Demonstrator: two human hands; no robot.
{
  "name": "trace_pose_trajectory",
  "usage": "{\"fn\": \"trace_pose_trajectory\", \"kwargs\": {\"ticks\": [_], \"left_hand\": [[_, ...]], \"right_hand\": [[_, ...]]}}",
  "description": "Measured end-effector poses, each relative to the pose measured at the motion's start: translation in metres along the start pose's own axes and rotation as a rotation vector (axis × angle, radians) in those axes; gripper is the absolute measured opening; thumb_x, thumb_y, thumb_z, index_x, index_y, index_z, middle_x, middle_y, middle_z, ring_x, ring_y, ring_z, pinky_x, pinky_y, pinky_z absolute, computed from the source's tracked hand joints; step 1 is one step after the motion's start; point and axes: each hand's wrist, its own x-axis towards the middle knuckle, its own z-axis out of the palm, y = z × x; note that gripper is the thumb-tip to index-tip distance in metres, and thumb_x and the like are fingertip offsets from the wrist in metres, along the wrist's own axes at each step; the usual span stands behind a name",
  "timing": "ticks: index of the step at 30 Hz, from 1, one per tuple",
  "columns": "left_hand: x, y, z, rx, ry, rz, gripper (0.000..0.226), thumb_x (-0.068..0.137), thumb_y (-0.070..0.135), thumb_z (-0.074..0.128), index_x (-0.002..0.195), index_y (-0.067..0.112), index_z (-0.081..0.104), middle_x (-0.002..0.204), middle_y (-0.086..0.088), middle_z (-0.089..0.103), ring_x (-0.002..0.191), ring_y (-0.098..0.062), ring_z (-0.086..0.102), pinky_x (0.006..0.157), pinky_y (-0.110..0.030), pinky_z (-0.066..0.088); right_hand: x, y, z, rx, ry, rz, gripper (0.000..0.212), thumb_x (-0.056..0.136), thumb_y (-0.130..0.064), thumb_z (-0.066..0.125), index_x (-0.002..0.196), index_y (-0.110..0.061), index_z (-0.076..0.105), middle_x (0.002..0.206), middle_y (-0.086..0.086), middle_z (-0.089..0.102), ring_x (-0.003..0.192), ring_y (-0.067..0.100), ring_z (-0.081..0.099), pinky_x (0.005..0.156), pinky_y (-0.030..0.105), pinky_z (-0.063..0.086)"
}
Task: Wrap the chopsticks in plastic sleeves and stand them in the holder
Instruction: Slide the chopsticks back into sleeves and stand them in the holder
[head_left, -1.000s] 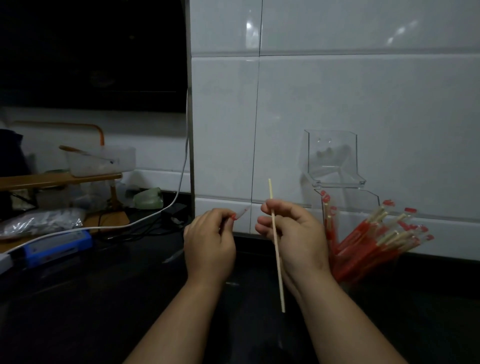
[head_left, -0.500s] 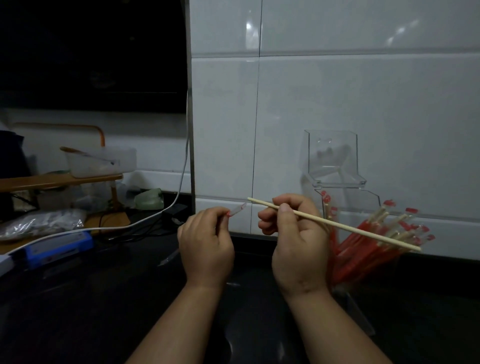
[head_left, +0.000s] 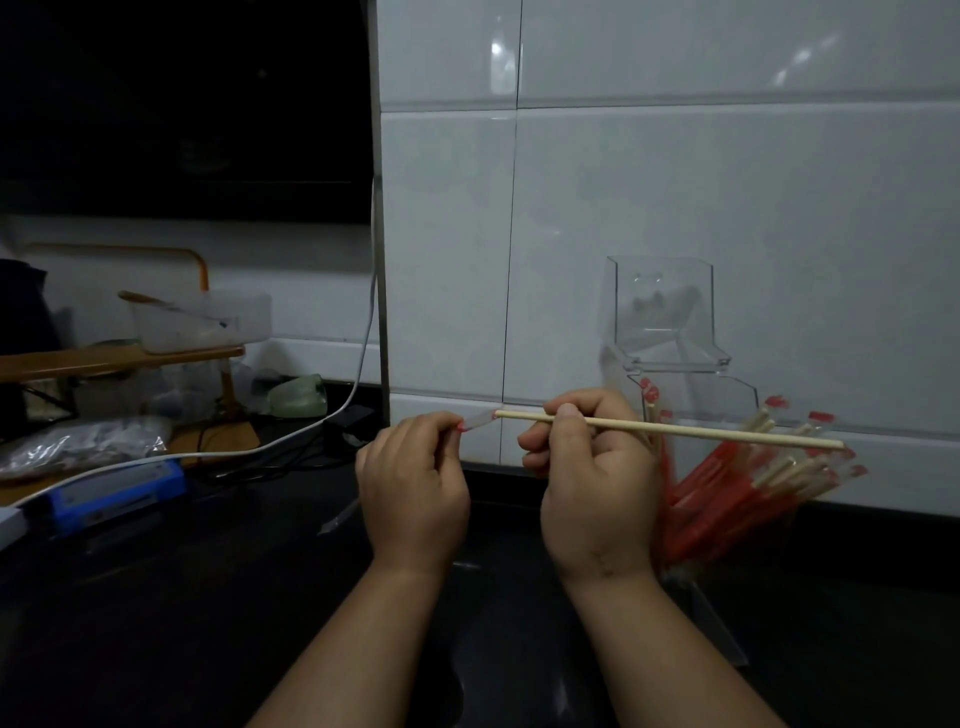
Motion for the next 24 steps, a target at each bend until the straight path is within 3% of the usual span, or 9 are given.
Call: {"fn": "trace_pose_trajectory", "kwargs": {"ticks": [5, 11, 18, 22, 24], "left_hand": [[0.0, 0.001, 0.0, 0.0, -0.008, 0.054, 0.024, 0.088, 0.027, 0.049, 0.096, 0.021, 0.07, 0.084, 0.008, 0.067, 0.078, -0.015, 0.056, 0.071, -0.026, 0.026], [0.0, 0.003, -0.001, 0.006, -0.006, 0.164, 0.028, 0.082, 0.021, 0.051, 0.1, 0.02, 0.072, 0.087, 0.007, 0.068, 0.081, -0.013, 0.053, 0.071, -0.026, 0.026], [0.001, 0.004, -0.001, 0.09, 0.001, 0.21, 0.019, 0.085, 0.036, 0.06, 0.089, 0.024, 0.074, 0.087, 0.008, 0.068, 0.082, -0.017, 0.056, 0.071, -0.027, 0.027], [0.002, 0.0, -0.003, 0.178, 0.037, 0.094, 0.016, 0.083, 0.034, 0.066, 0.09, 0.025, 0.076, 0.091, 0.007, 0.07, 0.088, -0.022, 0.058, 0.076, -0.029, 0.026], [0.001, -0.001, -0.002, 0.206, 0.05, 0.044, 0.009, 0.081, 0.027, 0.075, 0.09, 0.024, 0.077, 0.091, 0.006, 0.07, 0.089, -0.025, 0.058, 0.078, -0.032, 0.028]], "right_hand": [[0.002, 0.0, 0.0, -0.042, -0.016, 0.03, 0.017, 0.086, -0.03, 0.047, 0.075, -0.024, 0.058, 0.063, -0.008, 0.067, 0.054, 0.014, 0.061, 0.057, 0.034, 0.05], [0.003, 0.006, 0.002, -0.09, -0.069, 0.104, 0.021, 0.094, -0.016, 0.058, 0.074, -0.022, 0.061, 0.067, -0.005, 0.069, 0.058, 0.016, 0.063, 0.058, 0.039, 0.052], [0.006, 0.009, 0.002, -0.092, -0.089, 0.126, 0.021, 0.096, -0.028, 0.06, 0.075, -0.024, 0.063, 0.062, -0.005, 0.065, 0.056, 0.007, 0.057, 0.059, 0.03, 0.047], [0.005, 0.003, 0.0, 0.055, 0.079, 0.09, 0.039, 0.091, -0.057, 0.039, 0.087, -0.026, 0.061, 0.061, -0.002, 0.056, 0.058, 0.01, 0.052, 0.059, 0.032, 0.04], [0.005, 0.002, -0.002, 0.116, 0.196, -0.019, 0.037, 0.09, -0.055, 0.033, 0.085, -0.028, 0.057, 0.062, -0.003, 0.052, 0.06, 0.016, 0.051, 0.06, 0.037, 0.041]]}}
